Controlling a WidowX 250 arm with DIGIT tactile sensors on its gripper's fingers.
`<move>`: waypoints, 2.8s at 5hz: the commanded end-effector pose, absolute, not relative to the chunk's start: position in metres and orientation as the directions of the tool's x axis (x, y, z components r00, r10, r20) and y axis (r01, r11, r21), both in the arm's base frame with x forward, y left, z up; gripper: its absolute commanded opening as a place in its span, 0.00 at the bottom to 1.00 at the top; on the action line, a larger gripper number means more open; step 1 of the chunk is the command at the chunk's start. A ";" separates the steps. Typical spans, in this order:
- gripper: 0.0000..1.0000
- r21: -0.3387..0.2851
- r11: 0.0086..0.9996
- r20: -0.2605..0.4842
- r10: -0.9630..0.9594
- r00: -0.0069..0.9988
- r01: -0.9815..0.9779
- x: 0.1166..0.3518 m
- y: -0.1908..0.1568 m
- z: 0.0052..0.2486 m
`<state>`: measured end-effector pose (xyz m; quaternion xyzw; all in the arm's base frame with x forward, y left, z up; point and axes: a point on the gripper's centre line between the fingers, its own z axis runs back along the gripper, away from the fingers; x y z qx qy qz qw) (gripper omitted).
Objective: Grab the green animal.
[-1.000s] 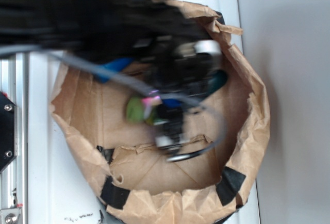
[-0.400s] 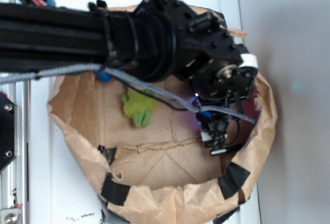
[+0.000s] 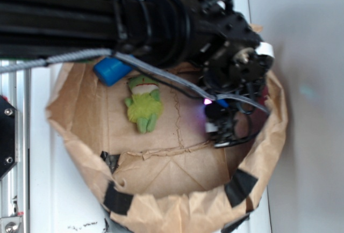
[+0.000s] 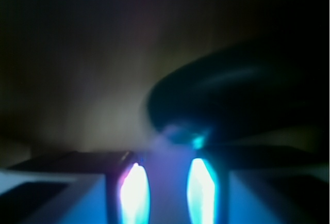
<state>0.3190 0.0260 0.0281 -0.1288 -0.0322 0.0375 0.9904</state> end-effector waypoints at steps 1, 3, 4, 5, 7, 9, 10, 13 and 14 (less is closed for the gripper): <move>1.00 -0.309 0.951 0.045 0.006 0.999 0.008 0.296 0.049 0.080; 1.00 -0.341 0.939 0.000 -0.046 0.999 0.043 0.275 0.057 0.100; 1.00 -0.336 0.940 -0.015 -0.069 0.997 0.060 0.266 0.063 0.105; 1.00 -0.308 0.949 -0.010 -0.079 0.997 0.072 0.260 0.065 0.092; 1.00 -0.302 0.953 -0.033 -0.021 0.999 0.011 0.263 0.059 0.070; 1.00 -0.232 0.971 0.040 -0.049 0.998 0.057 0.270 0.050 0.037; 1.00 -0.220 0.973 0.048 -0.067 0.997 0.075 0.272 0.048 0.034; 1.00 -0.334 0.927 0.045 -0.167 0.985 0.172 0.255 0.050 0.087; 1.00 -0.224 0.921 0.097 -0.304 0.948 0.319 0.245 0.051 0.089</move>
